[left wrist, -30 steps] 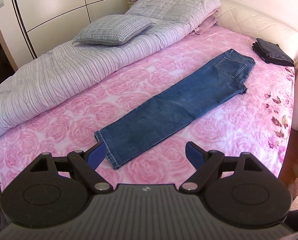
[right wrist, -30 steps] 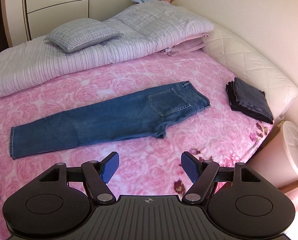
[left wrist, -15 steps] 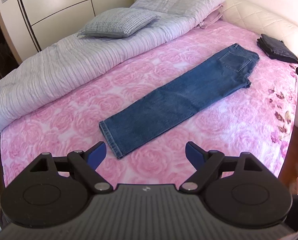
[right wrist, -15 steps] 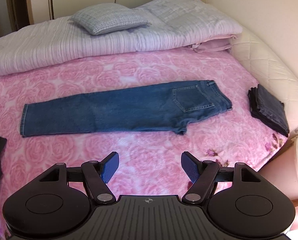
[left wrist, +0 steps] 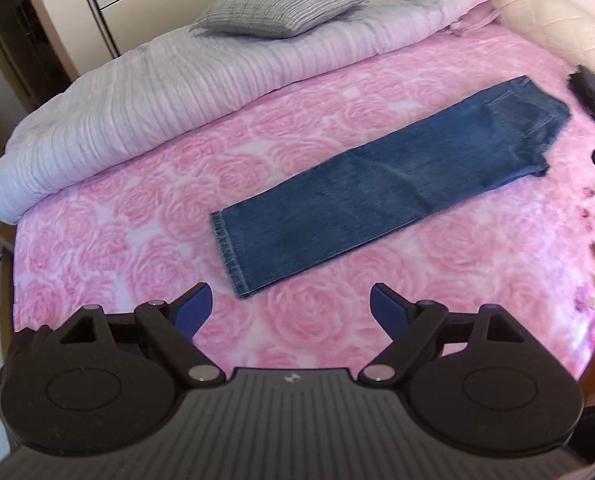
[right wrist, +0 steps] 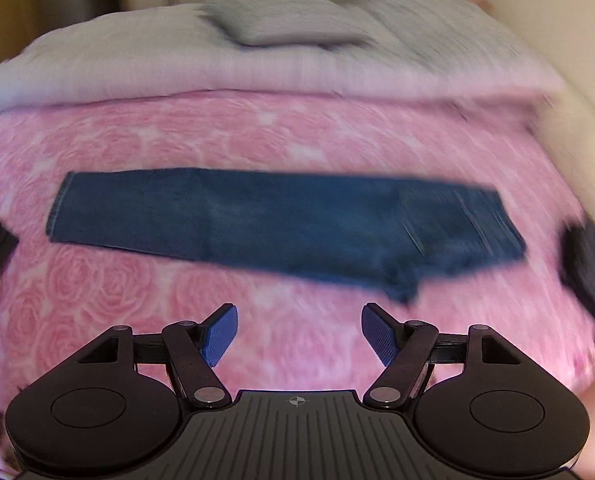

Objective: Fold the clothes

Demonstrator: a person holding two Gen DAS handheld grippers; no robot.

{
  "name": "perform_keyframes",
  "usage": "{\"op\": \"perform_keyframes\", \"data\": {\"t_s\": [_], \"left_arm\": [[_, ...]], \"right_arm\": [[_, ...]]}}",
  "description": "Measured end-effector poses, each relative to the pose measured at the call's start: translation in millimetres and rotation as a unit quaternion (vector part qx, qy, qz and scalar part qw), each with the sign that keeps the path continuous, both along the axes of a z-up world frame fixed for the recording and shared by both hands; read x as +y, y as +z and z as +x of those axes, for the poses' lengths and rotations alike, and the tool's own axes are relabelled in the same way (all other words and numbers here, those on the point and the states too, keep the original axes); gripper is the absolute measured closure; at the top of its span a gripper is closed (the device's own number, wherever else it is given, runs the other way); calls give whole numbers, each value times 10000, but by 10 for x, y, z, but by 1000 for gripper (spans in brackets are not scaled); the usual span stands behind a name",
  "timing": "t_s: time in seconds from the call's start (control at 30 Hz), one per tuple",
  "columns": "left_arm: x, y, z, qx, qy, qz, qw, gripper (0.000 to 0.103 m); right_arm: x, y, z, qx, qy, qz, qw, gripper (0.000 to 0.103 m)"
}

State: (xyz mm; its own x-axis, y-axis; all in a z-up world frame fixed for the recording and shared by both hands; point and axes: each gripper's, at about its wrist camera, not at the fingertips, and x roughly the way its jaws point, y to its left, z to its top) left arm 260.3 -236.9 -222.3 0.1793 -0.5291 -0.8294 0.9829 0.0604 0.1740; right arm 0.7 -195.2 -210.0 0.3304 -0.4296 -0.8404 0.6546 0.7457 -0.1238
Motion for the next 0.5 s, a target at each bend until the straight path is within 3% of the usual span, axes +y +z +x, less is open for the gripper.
{"op": "perform_keyframes", "data": {"t_s": [0.17, 0.23, 0.4, 0.5], "left_arm": [[-91, -258, 116, -349, -8, 133, 9993, 19], [-111, -436, 242, -428, -73, 194, 9989, 19], [-181, -967, 648, -583, -485, 257, 9968, 20], [-228, -1224, 918, -757, -760, 172, 9941, 20]], "right_arm": [[204, -525, 667, -48, 1702, -222, 9851, 31], [422, -749, 1004, -234, 2378, -281, 9706, 31], [958, -1433, 1771, -421, 3412, -624, 9370, 31], [1218, -1967, 2142, -189, 3865, -1056, 9160, 31]]}}
